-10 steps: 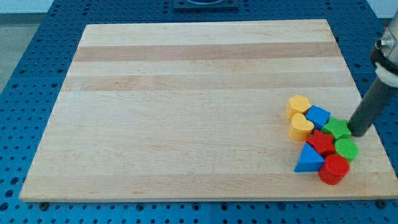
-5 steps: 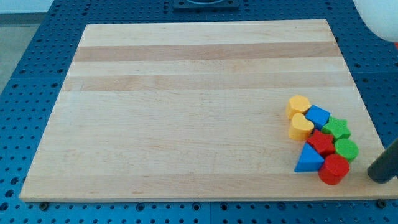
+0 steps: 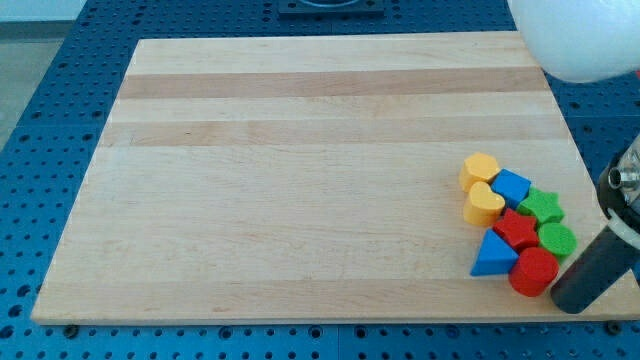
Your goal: Push the red circle and blue triangle up a bit
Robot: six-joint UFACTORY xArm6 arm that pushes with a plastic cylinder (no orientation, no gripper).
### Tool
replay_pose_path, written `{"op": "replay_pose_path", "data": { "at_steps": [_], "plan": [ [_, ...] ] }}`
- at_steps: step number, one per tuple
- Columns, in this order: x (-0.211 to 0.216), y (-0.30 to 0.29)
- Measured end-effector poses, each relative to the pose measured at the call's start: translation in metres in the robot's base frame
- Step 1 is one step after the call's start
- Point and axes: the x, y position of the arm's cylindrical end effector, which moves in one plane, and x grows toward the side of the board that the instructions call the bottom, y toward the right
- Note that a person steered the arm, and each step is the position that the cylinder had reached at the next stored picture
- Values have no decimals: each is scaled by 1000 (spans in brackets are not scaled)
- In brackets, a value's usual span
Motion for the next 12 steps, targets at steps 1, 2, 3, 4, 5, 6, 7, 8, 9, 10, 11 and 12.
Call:
{"op": "replay_pose_path", "data": {
  "at_steps": [1, 2, 3, 4, 5, 6, 7, 8, 9, 10, 11, 12],
  "plan": [
    [0, -2],
    [-13, -8],
    [-28, -16],
    [-33, -27],
    [-34, -39],
    [-34, -49],
    [-30, -50],
    [-26, -50],
    [-14, -64],
    [4, -71],
    [3, -82],
    [-14, -82]
  ]
}}
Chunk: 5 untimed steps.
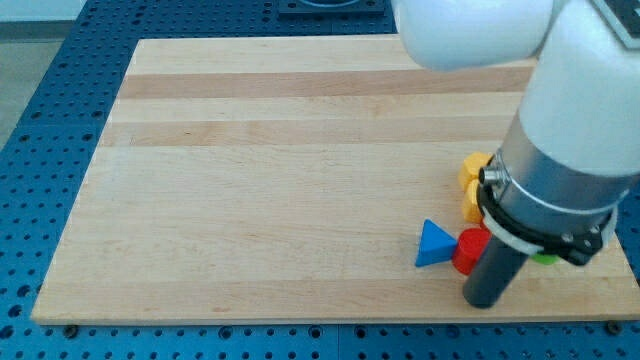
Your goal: Push the red circle and blue triangle up a bit
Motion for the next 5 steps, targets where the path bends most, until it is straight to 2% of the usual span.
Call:
{"op": "replay_pose_path", "data": {
  "at_steps": [5],
  "plan": [
    [-19, -4]
  ]
}}
